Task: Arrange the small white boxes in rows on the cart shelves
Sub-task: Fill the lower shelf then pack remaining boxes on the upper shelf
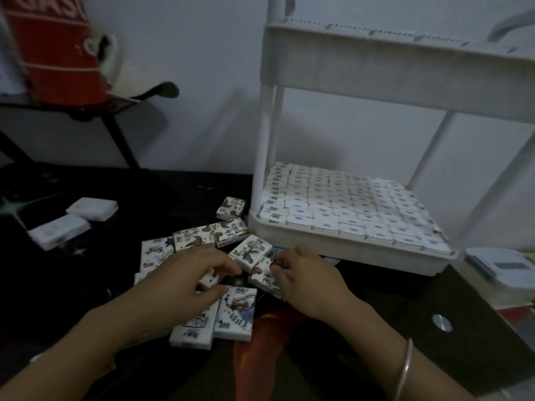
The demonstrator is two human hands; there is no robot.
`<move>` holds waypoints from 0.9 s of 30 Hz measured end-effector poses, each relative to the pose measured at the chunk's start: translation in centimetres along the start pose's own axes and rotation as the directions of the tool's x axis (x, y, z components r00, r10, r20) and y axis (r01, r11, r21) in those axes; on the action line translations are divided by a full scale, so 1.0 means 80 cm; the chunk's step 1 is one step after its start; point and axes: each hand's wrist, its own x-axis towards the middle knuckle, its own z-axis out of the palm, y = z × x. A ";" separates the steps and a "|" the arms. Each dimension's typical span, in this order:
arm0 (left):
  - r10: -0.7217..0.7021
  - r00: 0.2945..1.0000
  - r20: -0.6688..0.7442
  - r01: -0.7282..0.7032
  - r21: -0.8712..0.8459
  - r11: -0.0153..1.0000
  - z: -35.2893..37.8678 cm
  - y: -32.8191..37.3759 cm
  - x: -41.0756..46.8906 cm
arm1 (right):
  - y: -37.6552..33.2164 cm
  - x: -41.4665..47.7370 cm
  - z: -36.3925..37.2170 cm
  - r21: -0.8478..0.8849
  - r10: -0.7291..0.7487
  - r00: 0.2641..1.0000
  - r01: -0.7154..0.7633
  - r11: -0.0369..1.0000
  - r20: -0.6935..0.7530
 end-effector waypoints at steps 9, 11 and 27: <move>0.088 0.985 0.146 -0.125 0.266 0.956 0.013 -0.015 0.014 | 0.009 -0.010 -0.005 0.113 -0.021 0.996 0.030 0.993 -0.083; 0.090 0.982 0.168 -0.132 0.264 0.956 0.017 -0.016 0.016 | 0.011 -0.016 -0.008 0.218 -0.032 0.988 0.065 0.974 -0.150; 0.160 0.986 0.051 -0.133 -0.338 0.932 -0.005 0.073 0.079 | 0.075 -0.072 -0.121 0.409 0.036 0.965 0.077 0.909 -0.261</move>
